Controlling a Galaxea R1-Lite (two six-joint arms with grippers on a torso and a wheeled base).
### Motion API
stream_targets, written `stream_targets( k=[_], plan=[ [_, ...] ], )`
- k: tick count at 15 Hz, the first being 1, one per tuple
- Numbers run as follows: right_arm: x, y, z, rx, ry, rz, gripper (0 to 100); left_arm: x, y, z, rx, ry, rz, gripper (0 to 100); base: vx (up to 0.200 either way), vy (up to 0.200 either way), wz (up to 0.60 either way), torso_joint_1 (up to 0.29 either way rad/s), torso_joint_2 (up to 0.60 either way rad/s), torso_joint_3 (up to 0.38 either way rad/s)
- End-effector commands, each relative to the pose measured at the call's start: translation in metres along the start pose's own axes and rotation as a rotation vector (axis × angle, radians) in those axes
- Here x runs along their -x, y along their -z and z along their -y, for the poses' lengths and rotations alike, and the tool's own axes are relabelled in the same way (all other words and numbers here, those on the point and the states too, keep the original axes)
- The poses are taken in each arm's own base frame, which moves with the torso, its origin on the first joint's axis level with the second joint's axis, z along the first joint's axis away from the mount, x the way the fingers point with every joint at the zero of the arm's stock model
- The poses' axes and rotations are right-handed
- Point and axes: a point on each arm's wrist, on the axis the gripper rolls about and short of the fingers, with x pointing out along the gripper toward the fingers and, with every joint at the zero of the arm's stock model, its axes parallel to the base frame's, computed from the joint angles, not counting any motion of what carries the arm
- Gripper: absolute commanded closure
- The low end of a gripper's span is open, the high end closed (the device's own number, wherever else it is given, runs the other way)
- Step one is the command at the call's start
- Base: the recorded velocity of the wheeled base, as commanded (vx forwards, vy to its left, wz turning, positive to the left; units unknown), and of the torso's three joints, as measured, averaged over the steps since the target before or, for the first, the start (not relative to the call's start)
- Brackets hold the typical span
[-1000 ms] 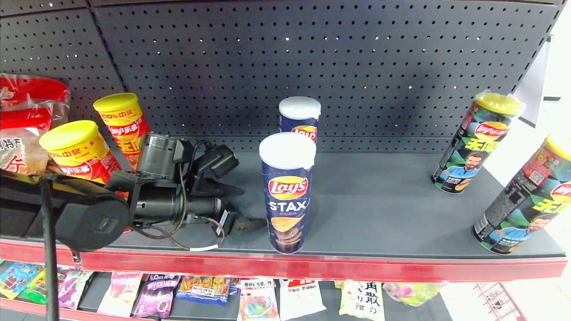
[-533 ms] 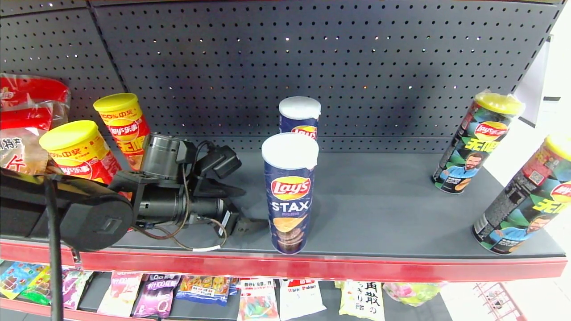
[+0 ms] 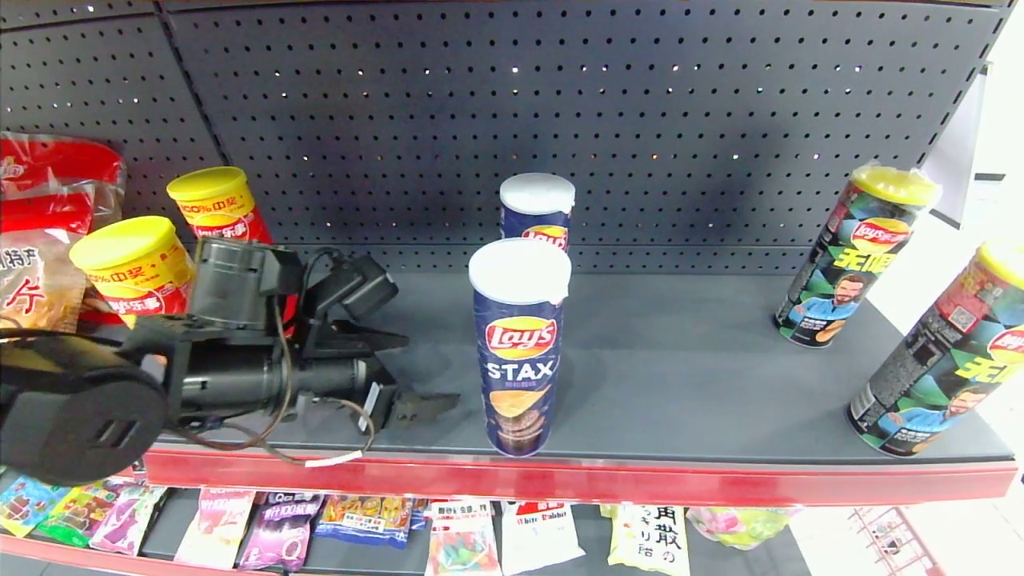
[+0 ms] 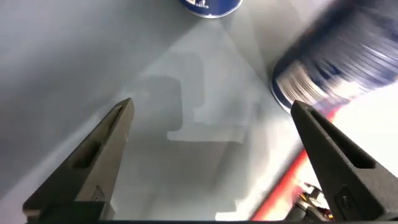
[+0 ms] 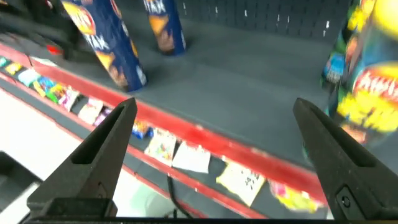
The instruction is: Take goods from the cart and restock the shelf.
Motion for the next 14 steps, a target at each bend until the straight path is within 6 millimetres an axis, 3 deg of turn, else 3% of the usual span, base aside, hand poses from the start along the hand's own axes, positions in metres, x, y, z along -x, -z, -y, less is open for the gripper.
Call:
stream_targets(
  k=[1,4,5,6,7,9,11,12,14],
  plan=[
    [0.002,0.008,0.002,0.014,0.057,-0.006,0,0.085,0.016,0.034,-0.016,-0.066,0.111,0,0.0,0.0,0.0,0.0,0.0,0.0],
    [0.014,0.019,0.006,0.066,0.24,-0.059,0,0.172,0.053,0.074,0.067,-0.258,0.21,0,0.0,0.0,0.0,0.0,0.0,0.0],
    [0.019,0.023,0.007,0.064,0.272,-0.069,0,0.184,0.059,0.081,0.092,-0.289,0.216,0,0.0,0.0,0.0,0.0,0.0,0.0],
    [0.036,0.037,0.006,0.057,0.354,-0.093,0,0.218,0.08,0.107,0.173,-0.374,0.223,0,0.0,0.0,0.0,0.0,0.0,0.0],
    [0.046,0.043,0.005,0.057,0.398,-0.094,0,0.229,0.092,0.119,0.212,-0.41,0.217,0,0.0,0.0,0.0,0.0,0.0,0.0],
    [0.06,0.055,-0.001,0.072,0.566,-0.115,0,0.24,0.119,0.141,0.264,-0.468,0.201,0,0.0,0.0,0.0,0.0,0.0,0.0],
    [0.061,0.064,-0.007,0.035,0.714,-0.139,0,0.24,0.139,0.148,0.286,-0.546,0.173,0,0.0,0.0,0.0,0.0,0.0,0.0],
    [0.06,0.082,-0.01,0.02,0.744,-0.148,0,0.235,0.151,0.148,0.295,-0.6,0.155,0,0.0,0.0,0.0,0.0,0.0,0.0],
    [0.063,0.114,-0.015,0.03,0.588,-0.081,0,0.231,0.174,0.155,0.266,-0.627,0.221,0,0.0,0.0,0.0,0.0,0.0,0.0]
  ],
)
